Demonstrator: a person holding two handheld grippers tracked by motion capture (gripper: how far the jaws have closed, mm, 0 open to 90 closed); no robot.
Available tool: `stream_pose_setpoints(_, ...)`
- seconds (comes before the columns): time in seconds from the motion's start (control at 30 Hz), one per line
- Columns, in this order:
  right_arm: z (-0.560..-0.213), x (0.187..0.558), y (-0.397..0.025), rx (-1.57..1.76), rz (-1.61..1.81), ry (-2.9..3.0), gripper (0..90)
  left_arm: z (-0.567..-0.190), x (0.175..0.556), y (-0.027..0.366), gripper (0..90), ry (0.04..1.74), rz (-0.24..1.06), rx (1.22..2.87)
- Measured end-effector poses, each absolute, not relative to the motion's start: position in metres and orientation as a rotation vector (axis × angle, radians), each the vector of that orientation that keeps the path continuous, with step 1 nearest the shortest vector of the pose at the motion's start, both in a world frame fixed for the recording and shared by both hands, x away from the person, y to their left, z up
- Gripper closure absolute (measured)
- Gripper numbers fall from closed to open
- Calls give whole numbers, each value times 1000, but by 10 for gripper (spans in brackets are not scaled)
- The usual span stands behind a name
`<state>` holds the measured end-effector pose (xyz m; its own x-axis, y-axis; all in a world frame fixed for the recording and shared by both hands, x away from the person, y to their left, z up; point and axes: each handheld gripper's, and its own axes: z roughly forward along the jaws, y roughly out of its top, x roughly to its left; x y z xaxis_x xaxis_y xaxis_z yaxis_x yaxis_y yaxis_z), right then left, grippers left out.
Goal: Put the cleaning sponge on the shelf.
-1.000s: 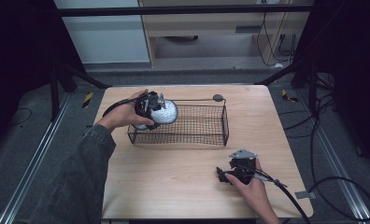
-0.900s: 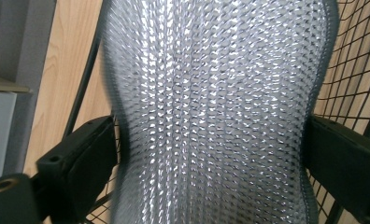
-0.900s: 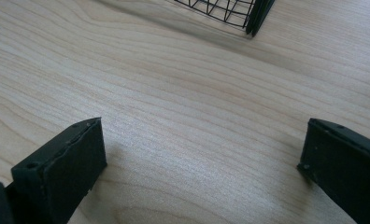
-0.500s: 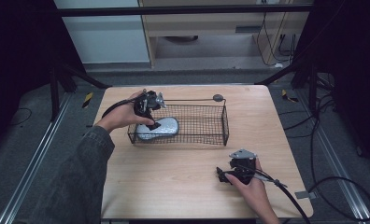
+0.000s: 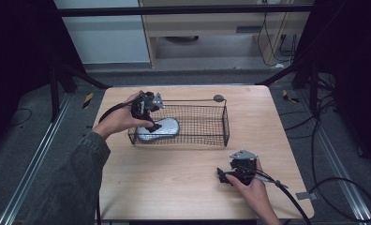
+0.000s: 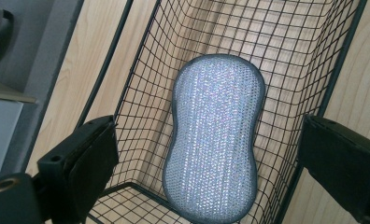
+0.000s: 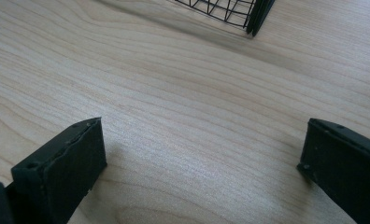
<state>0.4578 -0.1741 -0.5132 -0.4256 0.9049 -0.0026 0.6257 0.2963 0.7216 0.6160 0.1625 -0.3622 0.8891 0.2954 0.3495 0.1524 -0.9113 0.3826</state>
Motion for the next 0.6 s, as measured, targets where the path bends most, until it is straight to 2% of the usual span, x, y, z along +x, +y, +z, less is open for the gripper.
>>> stream_pose_setpoints(0.6, -513, 458, -174, 1370, 920, 2156, 4, -355, 594, 172, 48, 461, 618, 2622)
